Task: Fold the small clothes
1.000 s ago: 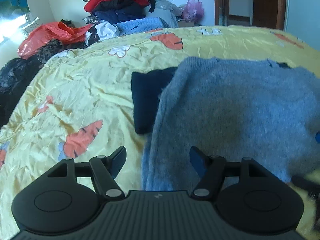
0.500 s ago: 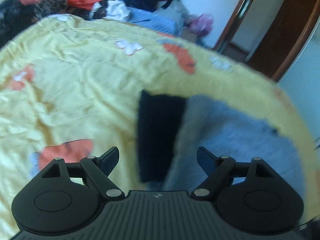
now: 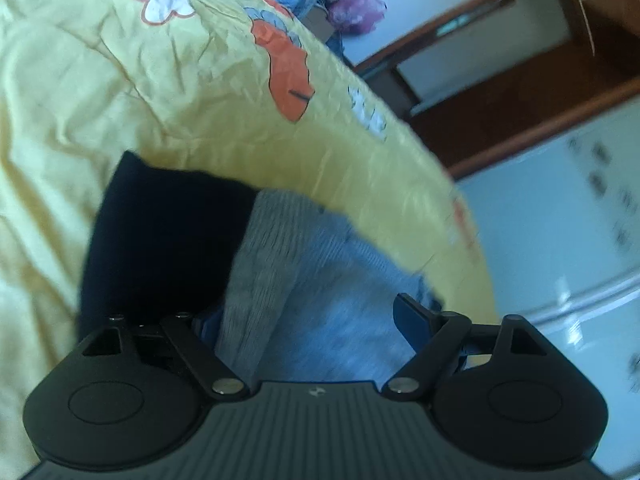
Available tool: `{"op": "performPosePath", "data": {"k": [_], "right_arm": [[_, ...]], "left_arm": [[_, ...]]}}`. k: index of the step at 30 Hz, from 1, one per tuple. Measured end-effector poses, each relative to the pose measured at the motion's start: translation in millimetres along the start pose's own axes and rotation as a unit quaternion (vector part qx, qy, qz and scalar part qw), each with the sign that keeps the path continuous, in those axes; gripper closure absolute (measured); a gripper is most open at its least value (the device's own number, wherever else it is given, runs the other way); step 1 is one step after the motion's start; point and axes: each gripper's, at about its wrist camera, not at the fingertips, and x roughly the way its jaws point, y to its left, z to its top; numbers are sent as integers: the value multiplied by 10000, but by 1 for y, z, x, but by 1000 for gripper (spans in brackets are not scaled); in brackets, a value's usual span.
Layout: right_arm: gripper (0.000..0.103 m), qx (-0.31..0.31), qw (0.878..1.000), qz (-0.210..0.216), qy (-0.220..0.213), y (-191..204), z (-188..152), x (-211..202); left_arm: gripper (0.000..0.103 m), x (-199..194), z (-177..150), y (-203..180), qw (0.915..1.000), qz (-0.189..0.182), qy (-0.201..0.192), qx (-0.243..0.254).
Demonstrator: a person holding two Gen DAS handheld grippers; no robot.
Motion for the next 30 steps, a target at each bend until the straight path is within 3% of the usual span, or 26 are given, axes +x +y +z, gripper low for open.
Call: {"op": "performPosePath", "data": {"k": [2,3,4,5,6,7,9,10,12,15,17,18,22,27,30], "right_arm": [[12,26,10000,-1,32,0,-1,2],[12,43,10000,3,43,-1,-2,2],[12,67,10000,1,46,-1,-2,3],[12,94,9999,-7,45,-2,-3,3],[12,117,9999,-13,46,-3,-3,3],[11,141,9999,-20,54,-3,-4,3],[11,176,9998,-25,69,-4,-6,3],[11,191,9998,-29,78,-5,-7,3],[11,217,9997,-25,112,-6,-8,5],[11,261,9996,7,138,-7,-8,7],[11,263,9996,22,141,-6,-9,8],[11,255,9996,15,155,-6,-9,8],[11,321,9994,37,143,-7,-9,9],[10,563,9982,-175,-52,-15,-4,9],[8,906,9954,-286,133,-28,-7,17]], "left_arm": [[19,3,6,-1,9999,-83,-132,-67],[26,6,9,-2,9997,-2,-216,-71],[34,9,12,-4,9995,135,-278,-62],[56,13,14,-5,9992,263,-302,-36],[70,16,15,-6,9987,398,-304,-20],[73,20,15,-8,9979,561,-326,40],[92,24,14,-14,9935,991,-437,353],[92,26,14,-18,9887,1258,-561,589],[92,26,6,-31,9700,1824,-963,1290],[92,31,-2,-46,9239,2809,-1382,2201],[91,33,-3,-47,9026,3205,-1410,2504],[91,26,-5,-45,9003,3235,-1441,2529],[90,-2,-11,-43,9145,2998,-1466,2287],[85,-4,-43,-52,8989,3269,-1318,2601],[72,-7,-62,-50,8997,3225,-1332,2624]]}}
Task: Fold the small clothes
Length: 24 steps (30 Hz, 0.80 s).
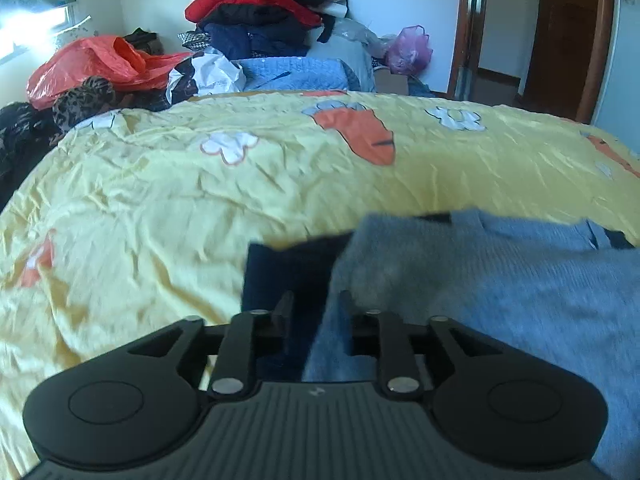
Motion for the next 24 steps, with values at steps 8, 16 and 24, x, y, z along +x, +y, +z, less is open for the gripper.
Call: {"op": "performPosePath", "data": {"k": [8,16,24], "right_arm": [[3,712,9943,236,764,-20,-18,22],[0,834,9944,213,606,-18,-28,24],[0,886,9949,203,441,-19,-33,23]], "left_arm": [[41,-8,-29,-16,9966,593,-327,479],[30,-7,-42,-9,9958,649,-561,306],[28,-7,-52,-12,9931,742,-822,373]]}}
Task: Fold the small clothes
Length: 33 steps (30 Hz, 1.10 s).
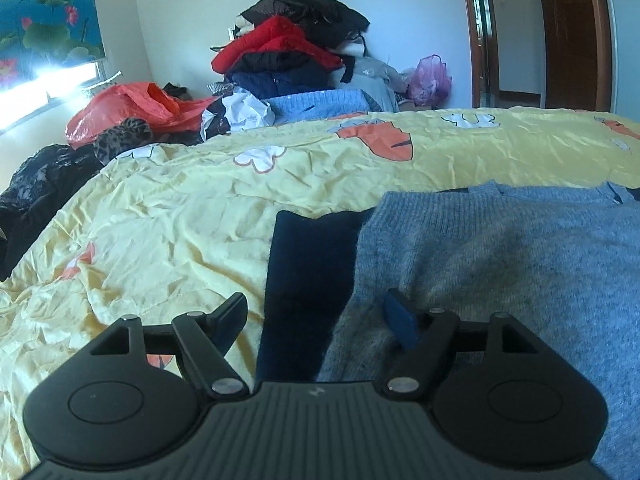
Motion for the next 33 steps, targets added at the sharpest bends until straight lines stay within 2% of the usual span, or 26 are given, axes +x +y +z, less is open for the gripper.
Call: {"op": "performPosePath", "data": {"k": [33], "right_arm": [[0,10,10000,5,0,0,-1,-2]], "left_arm": [[22,3,-4,14,9985,-180,64,-510]]}}
